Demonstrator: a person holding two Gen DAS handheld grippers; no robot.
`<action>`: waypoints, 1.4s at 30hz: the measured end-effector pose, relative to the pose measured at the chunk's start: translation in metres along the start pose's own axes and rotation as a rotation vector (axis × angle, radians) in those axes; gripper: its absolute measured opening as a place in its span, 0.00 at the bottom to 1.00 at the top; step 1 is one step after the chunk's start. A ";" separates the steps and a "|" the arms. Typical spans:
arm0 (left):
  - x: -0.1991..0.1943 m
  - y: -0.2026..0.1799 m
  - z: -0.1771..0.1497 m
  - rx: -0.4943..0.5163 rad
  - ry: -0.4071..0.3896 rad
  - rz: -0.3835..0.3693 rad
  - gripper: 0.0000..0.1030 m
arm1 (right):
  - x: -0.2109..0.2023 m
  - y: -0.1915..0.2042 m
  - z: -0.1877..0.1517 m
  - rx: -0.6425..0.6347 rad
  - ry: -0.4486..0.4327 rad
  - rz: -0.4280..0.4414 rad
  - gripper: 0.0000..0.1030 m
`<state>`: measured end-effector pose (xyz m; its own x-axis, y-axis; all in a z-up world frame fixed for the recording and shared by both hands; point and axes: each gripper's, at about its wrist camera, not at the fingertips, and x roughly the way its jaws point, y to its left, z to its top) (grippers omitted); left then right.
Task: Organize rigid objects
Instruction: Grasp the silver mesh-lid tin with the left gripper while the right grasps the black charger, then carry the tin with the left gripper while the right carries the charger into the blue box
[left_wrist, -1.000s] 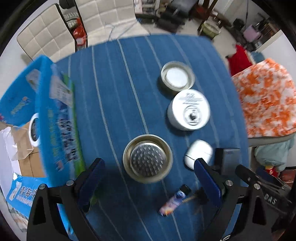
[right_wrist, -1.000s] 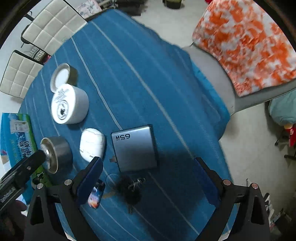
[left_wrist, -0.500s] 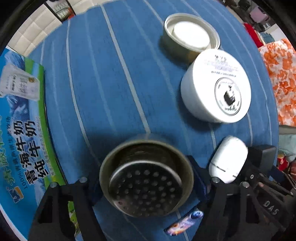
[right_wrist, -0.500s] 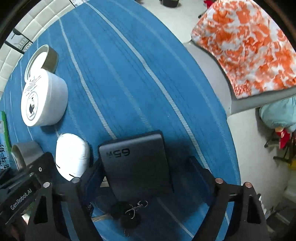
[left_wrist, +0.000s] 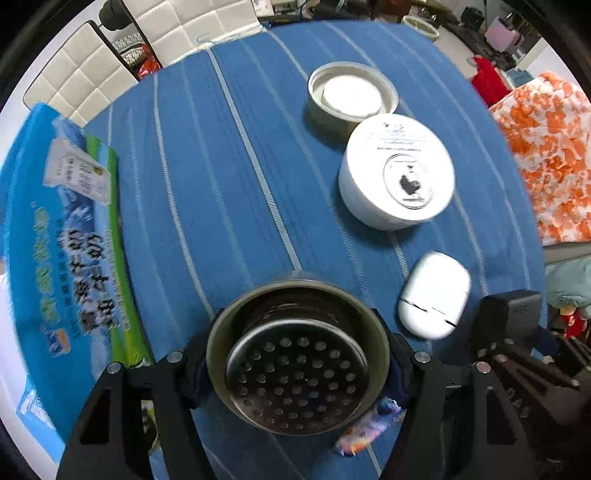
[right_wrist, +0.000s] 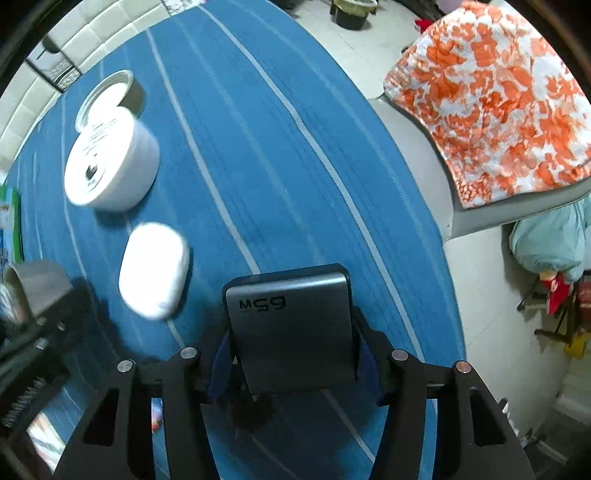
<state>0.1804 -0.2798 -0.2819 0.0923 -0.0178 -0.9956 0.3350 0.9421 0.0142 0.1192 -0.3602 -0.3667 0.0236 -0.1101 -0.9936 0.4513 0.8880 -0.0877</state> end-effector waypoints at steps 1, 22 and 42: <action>-0.007 -0.001 -0.006 0.000 -0.013 -0.006 0.67 | -0.007 0.001 -0.006 -0.008 -0.010 0.008 0.57; -0.195 0.130 -0.043 -0.073 -0.329 -0.147 0.67 | -0.201 0.141 -0.071 -0.230 -0.241 0.293 0.57; -0.095 0.413 -0.066 -0.422 -0.122 0.132 0.67 | -0.109 0.385 -0.064 -0.405 -0.104 0.170 0.57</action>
<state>0.2480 0.1336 -0.1871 0.2269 0.0965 -0.9691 -0.0963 0.9924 0.0762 0.2334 0.0227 -0.2963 0.1659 0.0264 -0.9858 0.0482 0.9982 0.0349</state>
